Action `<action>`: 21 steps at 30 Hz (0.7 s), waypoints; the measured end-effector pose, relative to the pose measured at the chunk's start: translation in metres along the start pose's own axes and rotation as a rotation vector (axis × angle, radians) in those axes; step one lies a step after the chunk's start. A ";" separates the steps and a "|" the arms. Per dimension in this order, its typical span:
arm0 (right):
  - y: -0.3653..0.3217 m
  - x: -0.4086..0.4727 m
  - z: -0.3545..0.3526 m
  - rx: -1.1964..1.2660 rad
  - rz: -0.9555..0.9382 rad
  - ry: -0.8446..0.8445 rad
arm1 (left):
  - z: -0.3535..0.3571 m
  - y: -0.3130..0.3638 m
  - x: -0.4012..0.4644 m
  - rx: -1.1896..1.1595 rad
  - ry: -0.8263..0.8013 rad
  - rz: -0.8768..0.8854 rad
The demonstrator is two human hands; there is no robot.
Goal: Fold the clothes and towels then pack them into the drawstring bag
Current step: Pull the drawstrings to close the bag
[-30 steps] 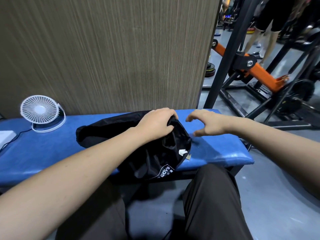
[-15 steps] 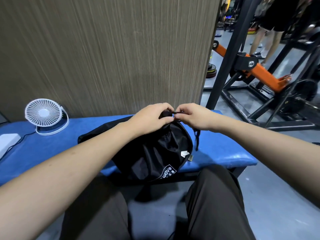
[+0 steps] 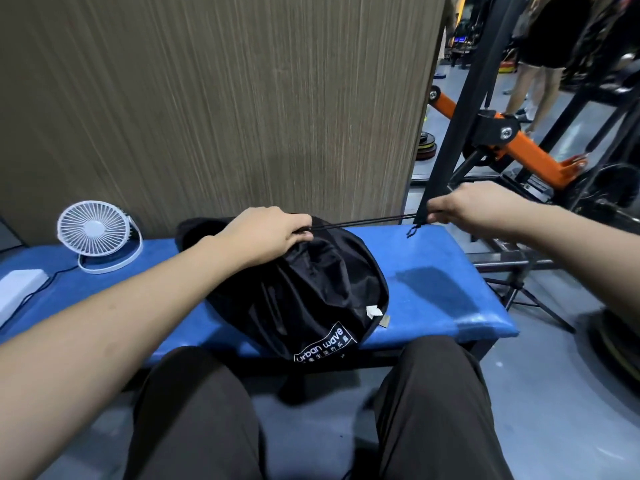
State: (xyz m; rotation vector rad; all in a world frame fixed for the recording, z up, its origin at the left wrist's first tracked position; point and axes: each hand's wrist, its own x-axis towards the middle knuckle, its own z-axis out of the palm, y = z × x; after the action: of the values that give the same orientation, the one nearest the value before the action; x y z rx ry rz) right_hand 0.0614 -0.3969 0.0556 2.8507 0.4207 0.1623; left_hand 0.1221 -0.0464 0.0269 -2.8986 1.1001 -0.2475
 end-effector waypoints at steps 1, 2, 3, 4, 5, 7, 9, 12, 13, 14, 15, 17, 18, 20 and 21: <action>0.006 -0.004 0.001 -0.054 0.009 -0.024 | 0.001 -0.002 -0.002 0.012 -0.016 -0.012; 0.011 -0.007 0.002 -0.099 0.029 -0.059 | 0.002 -0.003 -0.003 0.025 -0.028 -0.021; 0.015 -0.009 0.005 -0.138 0.061 -0.111 | 0.003 -0.003 -0.003 0.040 -0.033 -0.023; 0.018 -0.010 0.008 -0.169 0.084 -0.154 | 0.005 -0.002 -0.003 0.058 -0.031 -0.022; 0.020 -0.009 0.013 -0.199 0.090 -0.188 | 0.006 0.000 -0.003 0.073 -0.028 -0.019; 0.019 -0.006 0.025 -0.277 0.051 -0.236 | 0.007 0.005 -0.001 0.071 -0.029 -0.022; 0.010 0.001 0.035 -0.330 0.005 -0.276 | 0.008 0.006 0.000 0.036 -0.024 -0.028; -0.018 0.013 0.042 -0.187 0.000 -0.339 | 0.006 0.005 0.000 -0.010 0.009 -0.027; -0.031 0.018 0.042 -0.105 -0.010 -0.343 | 0.006 0.005 -0.001 -0.022 0.013 -0.023; -0.045 0.022 0.040 -0.022 -0.030 -0.335 | 0.005 0.005 -0.001 -0.033 0.016 -0.018; -0.058 0.027 0.037 0.069 -0.054 -0.317 | 0.005 0.006 -0.001 -0.042 0.022 -0.010; -0.085 0.038 0.030 0.282 -0.093 -0.243 | 0.006 0.007 -0.002 -0.049 0.038 0.008; -0.098 0.043 0.025 0.387 -0.107 -0.195 | 0.006 0.008 -0.002 -0.050 0.045 0.016; -0.121 0.054 0.016 0.554 -0.127 -0.115 | 0.007 0.009 -0.003 -0.047 0.068 0.033; -0.130 0.058 0.012 0.603 -0.132 -0.089 | 0.007 0.011 -0.003 -0.041 0.080 0.040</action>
State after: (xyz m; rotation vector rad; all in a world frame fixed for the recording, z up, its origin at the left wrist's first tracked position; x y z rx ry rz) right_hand 0.0836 -0.2621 0.0138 3.3774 0.7445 -0.1443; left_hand 0.1138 -0.0523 0.0187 -2.9229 1.1877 -0.3458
